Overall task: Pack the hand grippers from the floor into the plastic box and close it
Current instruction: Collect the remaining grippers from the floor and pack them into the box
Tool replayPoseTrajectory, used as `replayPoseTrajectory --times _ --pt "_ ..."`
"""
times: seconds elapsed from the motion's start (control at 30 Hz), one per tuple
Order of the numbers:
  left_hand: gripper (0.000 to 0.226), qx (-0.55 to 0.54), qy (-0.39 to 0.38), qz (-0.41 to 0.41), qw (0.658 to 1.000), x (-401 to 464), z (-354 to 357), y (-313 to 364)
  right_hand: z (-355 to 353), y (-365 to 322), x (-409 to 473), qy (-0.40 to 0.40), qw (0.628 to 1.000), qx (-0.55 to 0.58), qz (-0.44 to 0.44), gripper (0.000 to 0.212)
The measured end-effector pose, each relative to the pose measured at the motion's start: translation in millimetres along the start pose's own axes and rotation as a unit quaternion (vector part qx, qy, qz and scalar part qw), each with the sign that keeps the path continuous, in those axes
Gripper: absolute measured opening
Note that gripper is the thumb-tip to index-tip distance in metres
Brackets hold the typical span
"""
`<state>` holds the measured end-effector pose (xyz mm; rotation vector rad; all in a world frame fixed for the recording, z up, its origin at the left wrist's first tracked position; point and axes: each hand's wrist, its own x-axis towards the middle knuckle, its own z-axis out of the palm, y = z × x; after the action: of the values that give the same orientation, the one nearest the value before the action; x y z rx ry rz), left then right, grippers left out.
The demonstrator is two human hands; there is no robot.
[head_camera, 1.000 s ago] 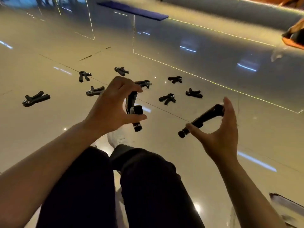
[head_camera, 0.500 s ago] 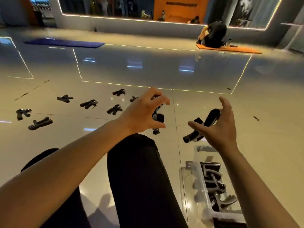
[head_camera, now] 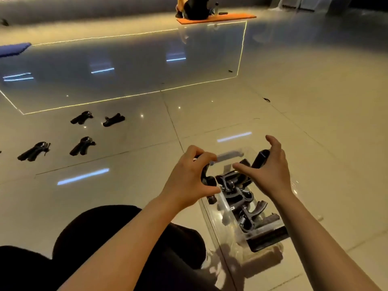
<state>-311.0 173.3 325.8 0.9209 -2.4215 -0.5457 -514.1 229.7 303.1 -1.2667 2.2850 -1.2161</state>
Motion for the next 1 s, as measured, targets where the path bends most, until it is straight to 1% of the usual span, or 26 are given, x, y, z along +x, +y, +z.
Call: replayPoseTrajectory --times 0.1,0.23,0.3,0.37,0.47,0.57,0.63,0.7,0.8,0.87,0.9,0.93,1.0 --pt "0.068 -0.023 -0.046 -0.012 0.999 10.0 15.2 -4.2 -0.2 28.4 8.3 -0.007 0.999 -0.032 0.043 0.098" --pt "0.075 -0.021 -0.113 -0.002 0.993 29.4 27.8 -13.6 8.5 62.0 23.7 -0.03 0.99 -0.118 0.069 0.099" --pt "0.075 -0.017 -0.124 -0.01 0.992 34.5 31.8 -22.6 17.6 77.3 32.9 -0.047 0.985 -0.141 0.091 0.098" --pt "0.074 -0.014 -0.122 -0.03 0.992 38.7 33.2 -35.0 27.3 91.0 42.1 -0.071 0.978 -0.154 0.122 0.092" --pt "0.074 -0.034 -0.112 -0.071 0.991 46.6 30.6 -54.2 44.5 106.2 51.5 -0.1 0.972 -0.122 0.175 0.086" --pt "0.075 -0.067 -0.105 -0.104 0.987 50.5 28.9 -65.1 59.9 112.5 55.7 -0.097 0.97 -0.074 0.209 0.081" --pt "0.076 -0.07 -0.116 -0.11 0.985 49.9 29.0 -66.8 68.3 115.5 59.7 -0.094 0.972 -0.092 0.197 0.085" --pt "0.076 -0.062 -0.123 -0.103 0.985 50.0 29.8 -67.0 76.8 119.1 64.9 -0.105 0.971 -0.14 0.161 0.093" --pt "0.075 -0.041 -0.12 -0.082 0.989 54.6 31.2 -66.7 86.3 121.7 70.3 -0.143 0.966 -0.213 0.045 0.097" --pt "0.074 -0.033 -0.121 -0.075 0.989 56.7 32.0 -68.2 89.6 123.4 73.0 -0.171 0.948 -0.267 -0.037 0.096" --pt "0.074 -0.029 -0.122 -0.074 0.989 56.9 32.0 -69.4 90.1 124.3 75.1 -0.18 0.939 -0.286 -0.06 0.096" --pt "0.074 -0.024 -0.125 -0.074 0.989 57.1 31.8 -71.0 90.1 125.1 77.6 -0.183 0.935 -0.295 -0.066 0.095" --pt "0.075 -0.015 -0.131 -0.077 0.988 57.2 31.0 -74.1 89.8 126.4 83.1 -0.175 0.941 -0.287 -0.042 0.095"
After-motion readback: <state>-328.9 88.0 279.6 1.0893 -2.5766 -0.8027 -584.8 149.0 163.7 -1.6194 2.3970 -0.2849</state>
